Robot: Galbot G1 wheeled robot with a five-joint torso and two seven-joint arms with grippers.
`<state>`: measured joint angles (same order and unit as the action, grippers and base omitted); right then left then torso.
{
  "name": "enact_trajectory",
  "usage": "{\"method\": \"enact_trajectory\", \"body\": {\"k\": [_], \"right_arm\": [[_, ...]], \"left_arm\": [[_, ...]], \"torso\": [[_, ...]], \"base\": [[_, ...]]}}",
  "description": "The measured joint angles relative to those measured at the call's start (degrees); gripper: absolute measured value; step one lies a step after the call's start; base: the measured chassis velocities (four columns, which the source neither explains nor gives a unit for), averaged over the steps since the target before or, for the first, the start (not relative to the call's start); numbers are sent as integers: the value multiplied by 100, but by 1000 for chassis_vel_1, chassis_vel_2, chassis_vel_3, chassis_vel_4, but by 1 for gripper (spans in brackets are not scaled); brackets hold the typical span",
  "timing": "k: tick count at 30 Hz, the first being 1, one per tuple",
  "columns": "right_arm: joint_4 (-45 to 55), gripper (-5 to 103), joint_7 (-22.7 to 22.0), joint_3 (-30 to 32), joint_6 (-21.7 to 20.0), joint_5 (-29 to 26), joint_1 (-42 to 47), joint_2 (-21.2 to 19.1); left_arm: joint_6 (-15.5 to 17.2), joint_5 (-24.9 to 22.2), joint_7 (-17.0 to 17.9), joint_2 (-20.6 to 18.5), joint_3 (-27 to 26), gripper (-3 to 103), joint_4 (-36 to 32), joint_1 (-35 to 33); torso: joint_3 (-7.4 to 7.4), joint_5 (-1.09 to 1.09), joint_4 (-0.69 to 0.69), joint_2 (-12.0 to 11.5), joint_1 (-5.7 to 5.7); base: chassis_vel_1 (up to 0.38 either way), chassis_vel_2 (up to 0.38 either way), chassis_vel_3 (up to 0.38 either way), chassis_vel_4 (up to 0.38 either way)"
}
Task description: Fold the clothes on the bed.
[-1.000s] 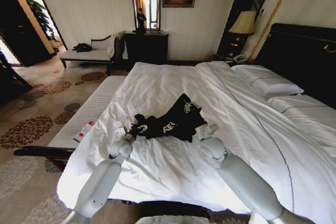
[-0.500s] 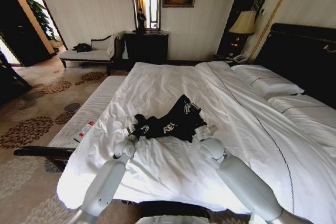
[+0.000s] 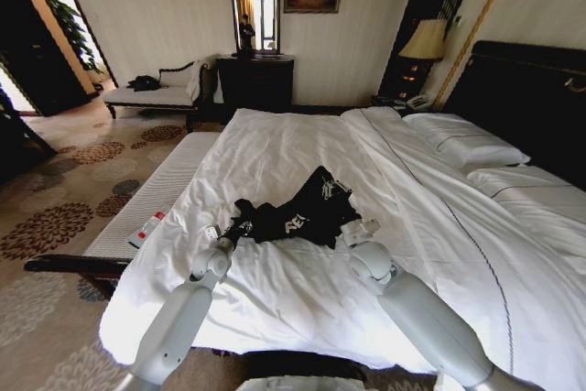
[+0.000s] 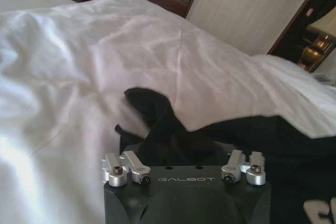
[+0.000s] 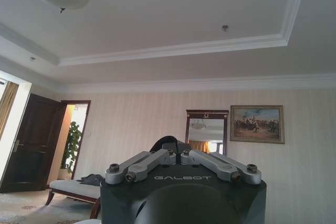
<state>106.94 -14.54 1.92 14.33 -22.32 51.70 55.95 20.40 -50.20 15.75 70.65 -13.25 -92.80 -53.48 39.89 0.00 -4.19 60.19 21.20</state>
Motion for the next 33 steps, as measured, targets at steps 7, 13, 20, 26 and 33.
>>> {"method": "enact_trajectory", "body": {"k": [7, 13, 20, 26, 33], "right_arm": [[-7, 0, 1, 2, 3, 52, 57, 8], [-19, 0, 1, -2, 7, 67, 60, 16], [-26, 0, 1, -8, 9, 70, 45, 20], [-25, 0, 1, 29, 20, 79, 65, 4], [-26, 0, 1, 51, 40, 105, 81, -4]], "left_arm": [[31, -72, 26, 174, 5, 96, 102, 221], [37, -77, 36, 323, 57, 97, 185, 294], [24, 20, 48, 613, 111, 82, 428, 374], [-1, 96, 41, 594, 108, 66, 559, 373], [31, 107, 28, 506, 82, 39, 612, 331]], "torso": [[0, 0, -1, 0, 0], [0, 1, 0, 0, 0], [0, 0, -1, 0, 0], [0, 1, -1, 0, 0], [0, 0, -1, 0, 0]], "base": [[0, 0, 0, 0], [0, 0, 0, 0], [0, 0, 0, 0], [0, 0, 0, 0], [0, 0, 0, 0]]}}
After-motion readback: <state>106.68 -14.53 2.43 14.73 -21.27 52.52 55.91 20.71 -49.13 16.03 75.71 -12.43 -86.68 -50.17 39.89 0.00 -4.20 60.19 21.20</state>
